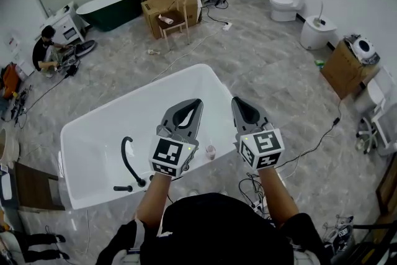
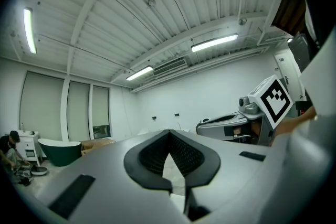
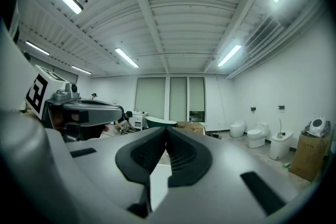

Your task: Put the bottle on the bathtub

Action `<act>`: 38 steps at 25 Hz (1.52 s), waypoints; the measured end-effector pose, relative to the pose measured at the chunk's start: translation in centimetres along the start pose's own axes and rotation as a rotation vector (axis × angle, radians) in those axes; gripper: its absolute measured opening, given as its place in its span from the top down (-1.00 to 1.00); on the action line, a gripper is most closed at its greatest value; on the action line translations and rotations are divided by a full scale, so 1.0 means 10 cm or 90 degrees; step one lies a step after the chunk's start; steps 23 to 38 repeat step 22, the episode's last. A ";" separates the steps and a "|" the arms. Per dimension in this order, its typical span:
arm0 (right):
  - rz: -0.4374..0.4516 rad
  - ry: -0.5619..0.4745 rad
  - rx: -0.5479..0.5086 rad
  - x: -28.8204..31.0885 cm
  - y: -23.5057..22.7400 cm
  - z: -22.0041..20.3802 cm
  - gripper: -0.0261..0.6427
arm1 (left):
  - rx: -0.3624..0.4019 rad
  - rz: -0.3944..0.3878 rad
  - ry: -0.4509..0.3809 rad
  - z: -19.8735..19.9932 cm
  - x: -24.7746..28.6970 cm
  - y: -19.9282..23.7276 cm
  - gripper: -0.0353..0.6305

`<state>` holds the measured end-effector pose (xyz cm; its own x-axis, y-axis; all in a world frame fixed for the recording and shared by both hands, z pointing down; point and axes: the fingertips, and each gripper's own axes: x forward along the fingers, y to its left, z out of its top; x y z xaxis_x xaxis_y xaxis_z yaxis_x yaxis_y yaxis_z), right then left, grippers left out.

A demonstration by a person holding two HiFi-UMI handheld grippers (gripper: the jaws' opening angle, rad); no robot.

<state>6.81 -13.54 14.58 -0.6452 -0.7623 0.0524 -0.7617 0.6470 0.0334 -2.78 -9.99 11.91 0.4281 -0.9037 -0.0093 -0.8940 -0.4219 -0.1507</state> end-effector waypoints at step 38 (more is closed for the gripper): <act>-0.023 0.005 0.003 0.09 -0.15 -0.04 0.85 | -0.009 0.034 0.006 -0.08 -0.03 0.26 0.86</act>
